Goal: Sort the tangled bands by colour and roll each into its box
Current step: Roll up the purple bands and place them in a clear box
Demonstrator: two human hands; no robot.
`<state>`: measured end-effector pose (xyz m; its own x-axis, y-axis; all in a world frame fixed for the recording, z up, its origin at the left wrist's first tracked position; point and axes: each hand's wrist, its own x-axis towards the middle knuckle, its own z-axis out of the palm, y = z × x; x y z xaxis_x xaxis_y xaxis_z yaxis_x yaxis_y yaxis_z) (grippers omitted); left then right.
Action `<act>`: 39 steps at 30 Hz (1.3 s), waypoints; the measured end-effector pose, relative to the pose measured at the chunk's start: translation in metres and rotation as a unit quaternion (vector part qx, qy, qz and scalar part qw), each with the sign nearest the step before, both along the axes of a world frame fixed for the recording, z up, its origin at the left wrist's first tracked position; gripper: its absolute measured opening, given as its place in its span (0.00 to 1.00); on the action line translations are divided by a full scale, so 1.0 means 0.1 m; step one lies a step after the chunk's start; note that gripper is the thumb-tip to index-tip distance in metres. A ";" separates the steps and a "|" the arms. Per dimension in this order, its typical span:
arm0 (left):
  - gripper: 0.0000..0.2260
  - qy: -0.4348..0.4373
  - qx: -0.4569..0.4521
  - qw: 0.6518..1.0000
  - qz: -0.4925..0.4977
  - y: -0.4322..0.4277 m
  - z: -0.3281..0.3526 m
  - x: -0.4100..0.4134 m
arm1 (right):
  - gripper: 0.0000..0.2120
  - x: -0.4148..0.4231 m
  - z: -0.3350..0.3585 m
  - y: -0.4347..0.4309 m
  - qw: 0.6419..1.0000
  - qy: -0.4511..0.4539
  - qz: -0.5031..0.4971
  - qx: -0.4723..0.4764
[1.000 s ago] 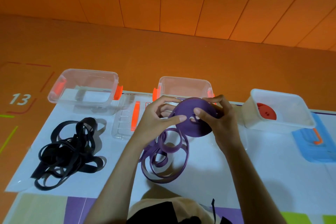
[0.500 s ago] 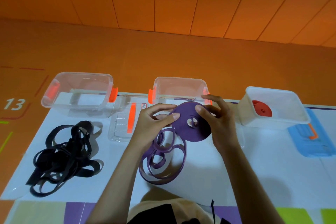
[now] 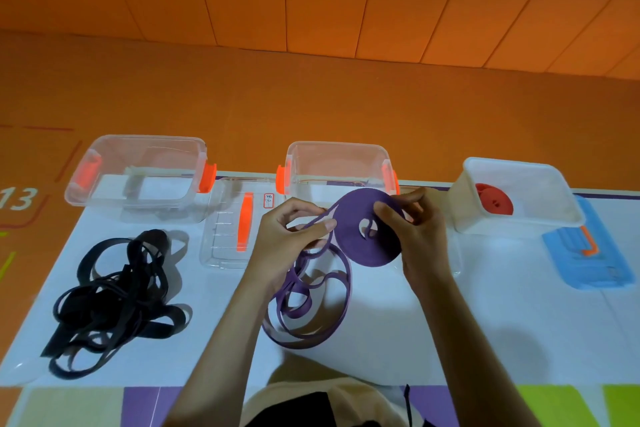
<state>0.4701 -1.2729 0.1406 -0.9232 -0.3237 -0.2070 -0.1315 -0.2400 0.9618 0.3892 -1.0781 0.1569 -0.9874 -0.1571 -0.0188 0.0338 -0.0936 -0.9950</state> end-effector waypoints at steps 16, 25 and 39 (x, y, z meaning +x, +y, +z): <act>0.08 -0.021 0.027 0.994 0.106 0.27 -0.17 -0.06 | 0.15 -0.10 -0.15 -0.05 0.999 -0.037 -0.003 0.028; 0.17 -0.021 0.088 0.970 0.224 0.50 -0.13 -0.30 | 0.11 -0.26 -0.21 -0.17 0.993 -0.055 -0.100 0.007; 0.16 -0.106 0.106 0.945 0.289 0.51 -0.35 -1.16 | 0.10 -1.08 -0.57 -0.31 0.978 -0.150 -0.139 -0.031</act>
<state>0.3539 -1.2224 0.1053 -0.5344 -0.6925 -0.4846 -0.1044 -0.5149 0.8509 0.2813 -1.1090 0.1001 -0.9436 0.1073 -0.3134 0.2883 -0.1998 -0.9365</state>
